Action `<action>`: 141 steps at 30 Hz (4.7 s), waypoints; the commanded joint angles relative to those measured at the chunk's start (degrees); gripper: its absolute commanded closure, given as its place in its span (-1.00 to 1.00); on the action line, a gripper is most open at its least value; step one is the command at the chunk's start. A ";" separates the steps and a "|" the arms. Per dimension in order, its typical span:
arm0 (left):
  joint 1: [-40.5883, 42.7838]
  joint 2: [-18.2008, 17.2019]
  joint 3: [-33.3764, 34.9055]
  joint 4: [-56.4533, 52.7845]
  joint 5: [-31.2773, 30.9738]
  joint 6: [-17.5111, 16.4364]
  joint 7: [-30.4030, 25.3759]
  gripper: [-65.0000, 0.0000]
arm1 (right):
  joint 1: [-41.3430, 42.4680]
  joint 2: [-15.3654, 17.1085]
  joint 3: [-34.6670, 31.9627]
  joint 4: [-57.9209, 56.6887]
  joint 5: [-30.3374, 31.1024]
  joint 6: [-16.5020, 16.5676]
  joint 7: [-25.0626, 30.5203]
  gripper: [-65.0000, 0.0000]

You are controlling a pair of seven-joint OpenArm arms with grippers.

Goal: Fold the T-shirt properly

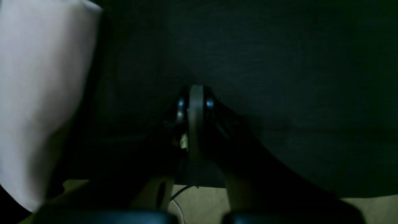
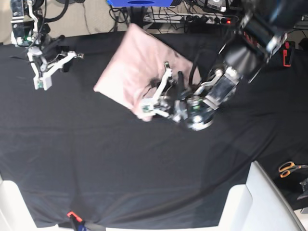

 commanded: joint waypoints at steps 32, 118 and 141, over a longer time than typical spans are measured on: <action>-18.54 8.06 20.23 -4.55 11.69 2.04 0.25 1.00 | -0.11 0.76 0.82 -0.38 0.25 0.08 0.96 1.00; 25.68 -4.42 -26.10 19.45 11.08 2.04 -6.52 1.00 | 1.65 1.11 -7.36 5.34 0.07 4.12 -0.98 1.00; 24.01 -10.05 -36.91 22.70 11.08 7.89 -6.61 1.00 | 8.42 0.85 -22.13 7.71 0.07 8.87 -1.06 1.00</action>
